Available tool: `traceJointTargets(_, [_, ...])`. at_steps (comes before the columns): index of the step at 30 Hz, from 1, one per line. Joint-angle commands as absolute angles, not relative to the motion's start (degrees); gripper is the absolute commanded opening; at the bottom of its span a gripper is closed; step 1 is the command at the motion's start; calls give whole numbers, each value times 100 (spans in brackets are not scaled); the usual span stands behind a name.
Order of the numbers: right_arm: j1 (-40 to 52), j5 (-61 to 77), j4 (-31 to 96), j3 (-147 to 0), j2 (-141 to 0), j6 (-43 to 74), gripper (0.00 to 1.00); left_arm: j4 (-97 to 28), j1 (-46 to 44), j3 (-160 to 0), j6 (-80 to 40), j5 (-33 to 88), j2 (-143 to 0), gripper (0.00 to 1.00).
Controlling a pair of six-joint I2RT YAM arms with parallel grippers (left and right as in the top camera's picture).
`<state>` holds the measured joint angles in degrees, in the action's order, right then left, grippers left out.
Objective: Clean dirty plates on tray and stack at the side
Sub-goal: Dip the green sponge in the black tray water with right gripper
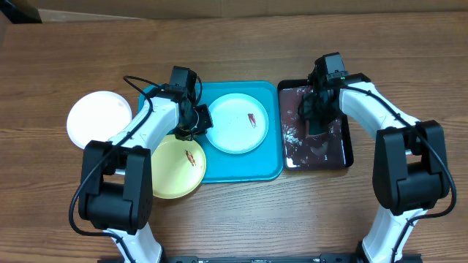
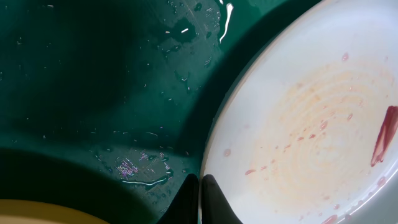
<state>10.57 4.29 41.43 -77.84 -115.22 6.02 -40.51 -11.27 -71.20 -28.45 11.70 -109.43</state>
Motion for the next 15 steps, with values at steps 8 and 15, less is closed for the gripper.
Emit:
traceJointTargets(8, [1066, 611, 5024, -8370, -11273, 596, 65, -4136, -1170, -7059, -2829, 1033, -10938, 4])
traceJointTargets(15, [1068, 609, 5301, -8285, -11284, 596, 61, -4136, -1170, -7059, -2829, 1031, -10938, 4])
